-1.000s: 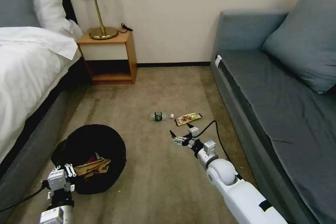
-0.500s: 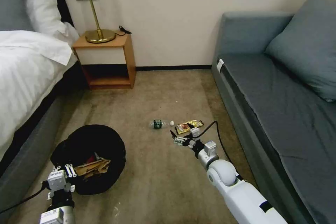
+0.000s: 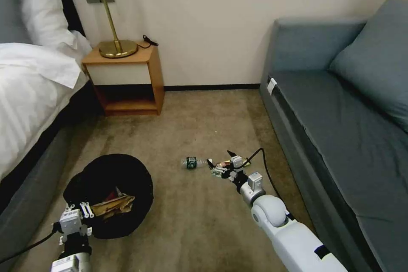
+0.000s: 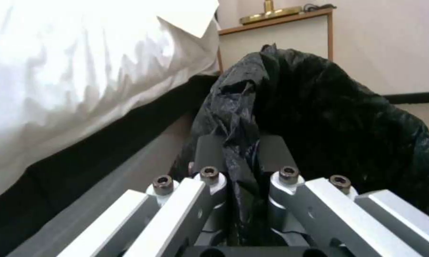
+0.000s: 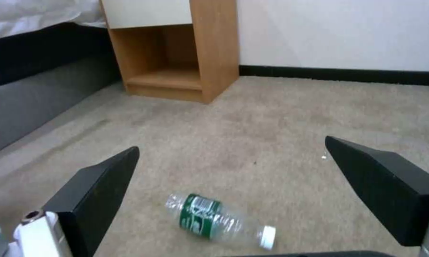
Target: Pick up the trash bin, then pick up the garbage on the floor and place it into the trash bin.
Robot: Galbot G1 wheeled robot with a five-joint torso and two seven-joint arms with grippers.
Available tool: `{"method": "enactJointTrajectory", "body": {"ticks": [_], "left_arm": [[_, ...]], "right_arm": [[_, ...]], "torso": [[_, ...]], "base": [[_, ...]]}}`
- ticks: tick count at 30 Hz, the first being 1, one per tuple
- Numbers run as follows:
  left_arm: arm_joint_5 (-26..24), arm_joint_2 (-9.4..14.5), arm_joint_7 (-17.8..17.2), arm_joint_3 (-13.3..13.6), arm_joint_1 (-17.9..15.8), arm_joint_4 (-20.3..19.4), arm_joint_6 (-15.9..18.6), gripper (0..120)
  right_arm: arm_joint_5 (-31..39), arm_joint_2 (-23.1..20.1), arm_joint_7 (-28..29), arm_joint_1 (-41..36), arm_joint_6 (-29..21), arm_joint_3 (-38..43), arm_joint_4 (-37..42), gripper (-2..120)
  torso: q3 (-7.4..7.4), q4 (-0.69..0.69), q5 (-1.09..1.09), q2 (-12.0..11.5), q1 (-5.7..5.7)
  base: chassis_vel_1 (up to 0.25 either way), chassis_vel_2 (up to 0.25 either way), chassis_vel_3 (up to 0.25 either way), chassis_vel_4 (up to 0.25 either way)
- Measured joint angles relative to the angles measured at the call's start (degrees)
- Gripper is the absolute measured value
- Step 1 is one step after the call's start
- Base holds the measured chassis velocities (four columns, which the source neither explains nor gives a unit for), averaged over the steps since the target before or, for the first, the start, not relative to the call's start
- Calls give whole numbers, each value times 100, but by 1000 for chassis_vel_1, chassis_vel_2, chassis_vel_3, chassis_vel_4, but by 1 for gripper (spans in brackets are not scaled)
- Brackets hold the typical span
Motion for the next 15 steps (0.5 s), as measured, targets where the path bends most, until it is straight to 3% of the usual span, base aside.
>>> {"method": "enactJointTrajectory", "body": {"ticks": [15], "left_arm": [[-71, 125, 0, -30, -56, 33, 14, 6]], "right_arm": [[-56, 75, -34, 150, 4, -111, -180, 100]], "torso": [[0, 0, 0, 0, 0]], "base": [[-118, 114, 118, -117]]}}
